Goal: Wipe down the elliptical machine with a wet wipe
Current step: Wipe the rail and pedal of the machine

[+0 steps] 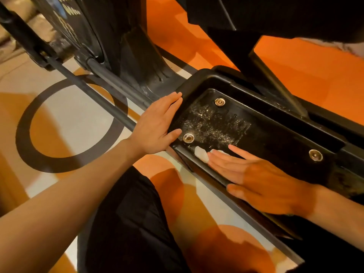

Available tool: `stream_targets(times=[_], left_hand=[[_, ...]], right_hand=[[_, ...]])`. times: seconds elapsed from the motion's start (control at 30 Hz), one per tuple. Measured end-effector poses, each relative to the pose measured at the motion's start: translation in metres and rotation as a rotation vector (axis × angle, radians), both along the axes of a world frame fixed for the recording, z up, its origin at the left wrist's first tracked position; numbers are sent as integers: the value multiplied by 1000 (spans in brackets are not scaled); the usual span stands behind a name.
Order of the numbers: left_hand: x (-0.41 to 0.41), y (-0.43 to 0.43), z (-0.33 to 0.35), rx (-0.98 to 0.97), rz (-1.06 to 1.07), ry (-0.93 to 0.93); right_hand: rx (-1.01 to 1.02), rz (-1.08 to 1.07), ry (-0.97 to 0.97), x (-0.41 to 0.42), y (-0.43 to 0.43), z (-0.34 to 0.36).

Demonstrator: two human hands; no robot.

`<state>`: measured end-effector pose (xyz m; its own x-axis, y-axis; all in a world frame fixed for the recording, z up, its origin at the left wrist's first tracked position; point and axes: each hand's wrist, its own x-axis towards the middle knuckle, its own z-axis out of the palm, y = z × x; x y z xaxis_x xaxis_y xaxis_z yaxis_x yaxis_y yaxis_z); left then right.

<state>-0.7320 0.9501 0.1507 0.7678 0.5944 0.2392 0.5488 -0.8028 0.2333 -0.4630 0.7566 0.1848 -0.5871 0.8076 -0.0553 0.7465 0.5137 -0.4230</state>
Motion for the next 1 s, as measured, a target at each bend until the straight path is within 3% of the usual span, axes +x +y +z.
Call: stream_targets(times=[0.13, 0.23, 0.43, 0.57, 1.0], left_hand=[[-3, 3, 0, -77, -14, -9], [-7, 9, 3, -94, -52, 21], [-4, 9, -5, -22, -42, -51], [-2, 8, -5, -3, -24, -89], [-1, 7, -7, 21, 17, -83]], right_hand=[[-111, 9, -167, -43, 53, -4], [-194, -10, -123, -46, 63, 2], [-159, 0, -120, -29, 39, -8], [-207, 22, -159, -43, 60, -4], [-84, -31, -86, -80, 104, -6]])
